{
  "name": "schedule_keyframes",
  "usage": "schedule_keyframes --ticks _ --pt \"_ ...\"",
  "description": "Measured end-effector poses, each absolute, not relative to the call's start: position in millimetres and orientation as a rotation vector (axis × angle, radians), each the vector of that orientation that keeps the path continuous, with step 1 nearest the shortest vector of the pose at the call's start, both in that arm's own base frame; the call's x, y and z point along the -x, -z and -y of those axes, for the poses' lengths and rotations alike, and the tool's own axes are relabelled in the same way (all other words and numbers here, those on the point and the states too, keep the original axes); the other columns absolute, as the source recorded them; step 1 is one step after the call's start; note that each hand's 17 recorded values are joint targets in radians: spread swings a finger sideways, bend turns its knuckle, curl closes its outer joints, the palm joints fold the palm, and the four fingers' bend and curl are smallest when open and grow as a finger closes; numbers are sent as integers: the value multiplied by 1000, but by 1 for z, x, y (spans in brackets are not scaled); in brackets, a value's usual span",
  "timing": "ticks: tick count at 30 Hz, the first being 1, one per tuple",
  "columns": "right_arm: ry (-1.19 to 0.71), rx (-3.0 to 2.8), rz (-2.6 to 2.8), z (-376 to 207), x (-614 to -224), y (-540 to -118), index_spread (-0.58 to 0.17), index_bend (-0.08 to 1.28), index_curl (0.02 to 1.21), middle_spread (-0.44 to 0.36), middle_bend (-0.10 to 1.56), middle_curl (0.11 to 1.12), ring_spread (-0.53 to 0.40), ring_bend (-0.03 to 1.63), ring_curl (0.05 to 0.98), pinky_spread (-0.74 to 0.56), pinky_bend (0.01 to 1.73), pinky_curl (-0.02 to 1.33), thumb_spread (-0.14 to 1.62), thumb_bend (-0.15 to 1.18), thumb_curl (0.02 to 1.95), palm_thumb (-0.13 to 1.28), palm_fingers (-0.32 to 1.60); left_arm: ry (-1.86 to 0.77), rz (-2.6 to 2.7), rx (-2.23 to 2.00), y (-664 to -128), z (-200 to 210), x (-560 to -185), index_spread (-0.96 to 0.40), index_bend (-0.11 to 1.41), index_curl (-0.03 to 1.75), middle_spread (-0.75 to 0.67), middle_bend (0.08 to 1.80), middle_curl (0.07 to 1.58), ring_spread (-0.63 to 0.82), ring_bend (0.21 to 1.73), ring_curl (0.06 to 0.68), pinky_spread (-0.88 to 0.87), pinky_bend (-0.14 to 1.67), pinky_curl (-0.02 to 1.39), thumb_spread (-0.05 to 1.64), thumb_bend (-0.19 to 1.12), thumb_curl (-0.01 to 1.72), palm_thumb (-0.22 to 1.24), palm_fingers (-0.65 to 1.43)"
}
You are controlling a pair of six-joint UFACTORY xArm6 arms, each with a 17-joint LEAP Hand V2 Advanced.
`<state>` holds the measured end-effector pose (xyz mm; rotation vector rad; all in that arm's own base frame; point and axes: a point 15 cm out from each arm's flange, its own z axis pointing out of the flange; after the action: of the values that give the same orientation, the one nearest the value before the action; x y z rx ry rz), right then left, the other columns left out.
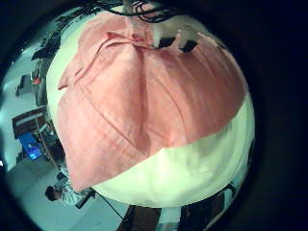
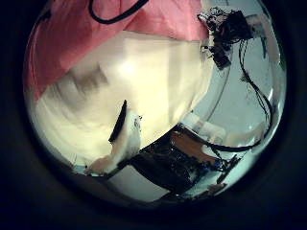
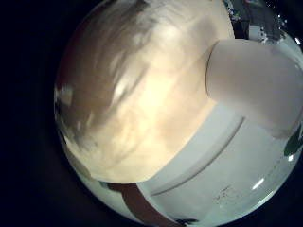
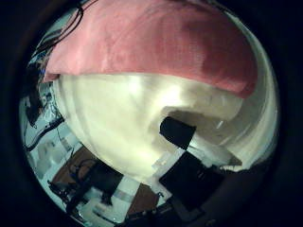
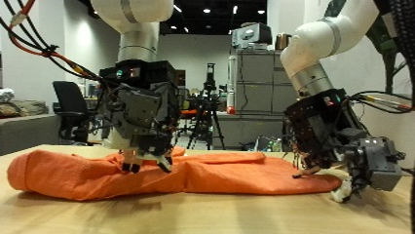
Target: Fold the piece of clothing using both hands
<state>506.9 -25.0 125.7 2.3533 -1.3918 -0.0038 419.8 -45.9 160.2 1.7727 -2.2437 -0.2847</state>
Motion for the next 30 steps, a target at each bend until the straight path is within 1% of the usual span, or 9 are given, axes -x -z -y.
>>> schedule_keyframes --ticks 3,5,7,9,13,14,15,20,30 --pt "-10 -2357 1399 26 -509 -131 -420 296 373 -205 503 424 -258 633 269 -232 324 252 919 -10 343 690 1179 282 2248 -1775 -162 45 -422 86 164 304 216 182 282 472 449 256 434 359 310 1262 -12 275 455 -9" --pt "-21 -2360 1400 26 -511 -135 -433 385 438 -231 589 472 -314 703 320 -391 441 296 909 -11 353 729 1331 282 2250 -1775 -162 46 -423 85 164 304 213 181 283 469 450 255 431 357 312 1261 -10 277 462 -9" --pt "-32 -2356 1392 29 -512 -137 -420 505 501 -232 707 521 -326 812 375 -496 550 340 897 -11 362 766 1502 285 2250 -1770 -163 47 -422 84 167 305 211 180 284 467 451 254 426 356 313 1260 -10 276 468 -8" --pt "-52 -2351 1374 33 -514 -139 -404 610 558 -223 802 562 -314 912 419 -542 643 379 883 -1 375 816 1514 286 2252 -1769 -164 47 -422 83 168 306 209 179 285 466 451 253 424 354 314 1259 -11 275 471 -7" --pt "-81 -2339 1340 40 -515 -144 -376 752 640 -196 957 626 -287 1051 480 -539 829 457 853 10 417 927 1452 286 2252 -1772 -165 47 -423 82 168 309 206 182 287 468 452 251 426 353 316 1258 -12 273 474 -4" --pt "-85 -2338 1338 40 -515 -146 -361 811 675 -187 1016 655 -268 1115 507 -506 919 497 841 64 462 1041 1430 287 2249 -1773 -166 46 -423 82 167 309 201 181 287 470 454 250 426 355 317 1258 -12 272 474 -3" --pt "-87 -2338 1341 40 -515 -147 -351 846 693 -183 1050 670 -260 1147 521 -487 964 520 836 86 486 1087 1401 287 2249 -1773 -166 46 -423 82 166 309 199 183 289 471 455 249 426 354 317 1257 -13 271 475 -2" --pt "-135 -2346 1370 44 -519 -170 -310 958 762 -159 1187 732 -225 1269 581 -400 1136 609 817 136 577 1203 1274 296 2249 -1771 -168 44 -423 82 180 318 190 183 292 472 453 244 428 345 314 1259 -11 270 478 11" --pt "-299 -2367 1452 53 -514 -265 -267 1039 819 -128 1292 764 -191 1355 628 -317 1237 678 797 120 706 1220 1174 371 2213 -1758 -149 27 -411 75 174 327 175 180 295 457 449 238 429 338 316 1266 -11 273 497 18"
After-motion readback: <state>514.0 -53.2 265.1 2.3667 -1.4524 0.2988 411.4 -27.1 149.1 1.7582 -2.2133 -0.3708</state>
